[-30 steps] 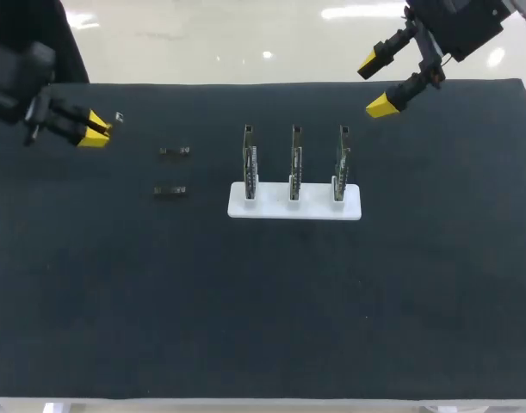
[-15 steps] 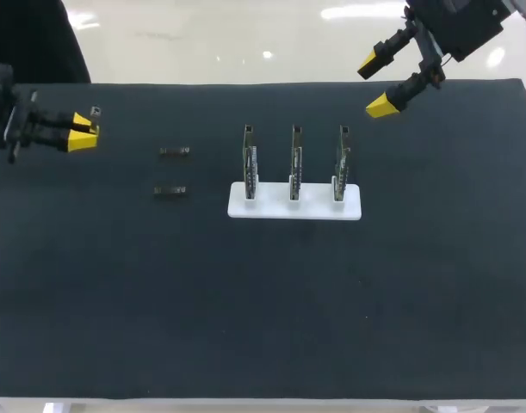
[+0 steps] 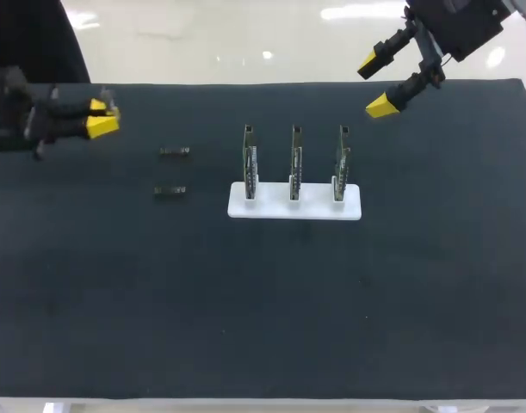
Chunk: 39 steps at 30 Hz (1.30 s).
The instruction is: Pick up the optical module with the left hand, and insert it into the network port with the right hand.
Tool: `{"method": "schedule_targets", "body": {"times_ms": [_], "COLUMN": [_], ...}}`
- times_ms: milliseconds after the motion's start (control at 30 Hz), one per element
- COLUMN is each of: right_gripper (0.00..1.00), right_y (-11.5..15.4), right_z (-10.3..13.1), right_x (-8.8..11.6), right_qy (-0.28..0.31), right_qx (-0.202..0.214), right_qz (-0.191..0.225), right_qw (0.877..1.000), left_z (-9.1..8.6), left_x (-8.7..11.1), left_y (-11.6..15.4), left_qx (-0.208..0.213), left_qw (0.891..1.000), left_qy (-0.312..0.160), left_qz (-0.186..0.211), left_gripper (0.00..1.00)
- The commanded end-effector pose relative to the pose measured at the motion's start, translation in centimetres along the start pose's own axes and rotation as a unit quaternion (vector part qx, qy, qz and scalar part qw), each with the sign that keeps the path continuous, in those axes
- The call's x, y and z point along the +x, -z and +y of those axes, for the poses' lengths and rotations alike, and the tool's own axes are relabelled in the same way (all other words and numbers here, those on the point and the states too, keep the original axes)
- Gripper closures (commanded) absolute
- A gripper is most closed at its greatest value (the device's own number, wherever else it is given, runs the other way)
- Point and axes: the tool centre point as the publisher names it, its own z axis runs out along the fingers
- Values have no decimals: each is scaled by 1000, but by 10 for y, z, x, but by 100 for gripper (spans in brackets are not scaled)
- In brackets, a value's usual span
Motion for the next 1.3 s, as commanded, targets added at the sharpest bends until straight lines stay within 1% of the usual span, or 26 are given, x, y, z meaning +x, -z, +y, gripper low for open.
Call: {"method": "schedule_targets", "body": {"times_ms": [33, 100, 200, 233, 400, 600, 800, 1033, 1300], "right_gripper": [0, 0, 0, 0, 0, 0, 0, 0, 0], "right_y": [0, 0, 0, 0, 0, 0, 0, 0, 0], "right_z": [-1, -1, -1, -1, -1, -1, -1, -1, -1], "right_x": [0, 0, 0, 0, 0, 0, 0, 0, 0], "right_qy": [1, 1, 1, 1, 1, 1, 1, 1, 1], "right_qx": [-1, -1, -1, -1, -1, -1, -1, -1, -1], "right_qz": [-1, -1, -1, -1, -1, -1, -1, -1, -1], "right_qw": [1000, 1000, 1000, 1000, 1000, 1000, 1000, 1000, 1000], "left_z": [5, 5, 4, 3, 0, -6, -8, -6, -7], "left_x": [4, 3, -1, -3, -12, -16, -13, -6, 2], "left_y": [-35, -45, -60, -66, -88, -109, -128, -146, -156], "left_qx": [9, 7, 12, 14, 19, 36, 33, 30, 27], "left_qw": [1000, 1000, 999, 999, 999, 998, 998, 999, 999], "left_qy": [10, 14, 15, 15, 15, 1, 0, 0, -6], "left_qz": [-26, -26, -33, -41, -49, -60, -50, -35, -28], "left_gripper": [100, 100, 100, 100, 100, 100, 100, 100, 100]}}
